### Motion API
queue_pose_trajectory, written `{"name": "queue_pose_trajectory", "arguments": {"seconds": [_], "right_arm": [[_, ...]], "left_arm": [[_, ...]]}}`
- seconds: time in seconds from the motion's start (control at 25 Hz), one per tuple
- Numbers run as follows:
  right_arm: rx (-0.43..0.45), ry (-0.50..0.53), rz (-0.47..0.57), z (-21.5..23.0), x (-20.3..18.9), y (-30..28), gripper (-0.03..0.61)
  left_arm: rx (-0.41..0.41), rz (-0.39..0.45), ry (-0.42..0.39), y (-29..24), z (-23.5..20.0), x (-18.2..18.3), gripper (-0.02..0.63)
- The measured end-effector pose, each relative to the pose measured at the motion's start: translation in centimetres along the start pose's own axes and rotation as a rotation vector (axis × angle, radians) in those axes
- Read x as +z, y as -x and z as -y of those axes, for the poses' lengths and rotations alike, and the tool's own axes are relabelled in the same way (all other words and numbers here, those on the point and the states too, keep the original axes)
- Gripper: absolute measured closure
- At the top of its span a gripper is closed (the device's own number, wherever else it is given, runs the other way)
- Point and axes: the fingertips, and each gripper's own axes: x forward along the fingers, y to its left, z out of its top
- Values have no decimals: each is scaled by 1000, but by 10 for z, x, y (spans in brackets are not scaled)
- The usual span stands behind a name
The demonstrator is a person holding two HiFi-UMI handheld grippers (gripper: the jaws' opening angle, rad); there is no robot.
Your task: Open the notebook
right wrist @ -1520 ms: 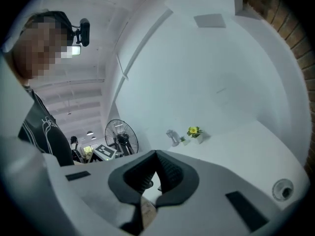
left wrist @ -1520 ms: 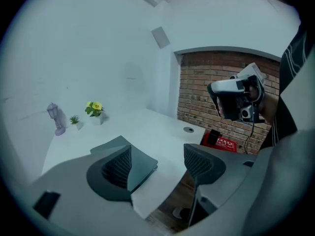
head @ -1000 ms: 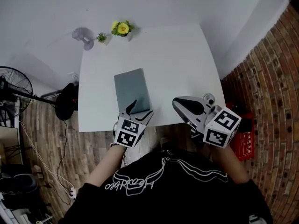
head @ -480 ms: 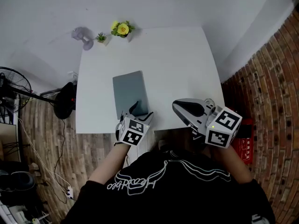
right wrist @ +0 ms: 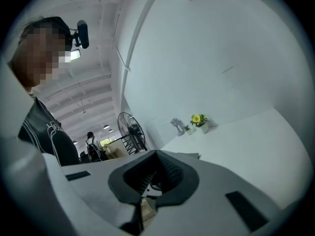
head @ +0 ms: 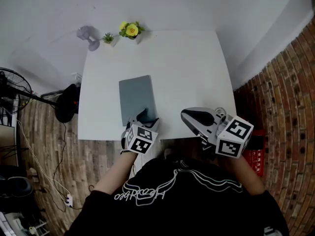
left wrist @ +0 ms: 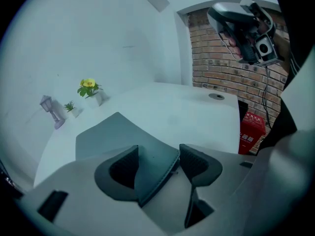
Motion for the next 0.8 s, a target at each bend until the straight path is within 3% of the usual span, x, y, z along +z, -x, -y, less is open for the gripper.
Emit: {"name": "queue_pose_trajectory", "arguments": {"seconds": [0.28, 0.8], "right_arm": [[4, 0, -21, 0, -4, -2, 575], [24, -12, -27, 2, -5, -7, 575]], "left_arm": [[-14, 6, 42, 4, 2, 1, 362], [-17, 76, 104, 23, 2, 20, 506]]}}
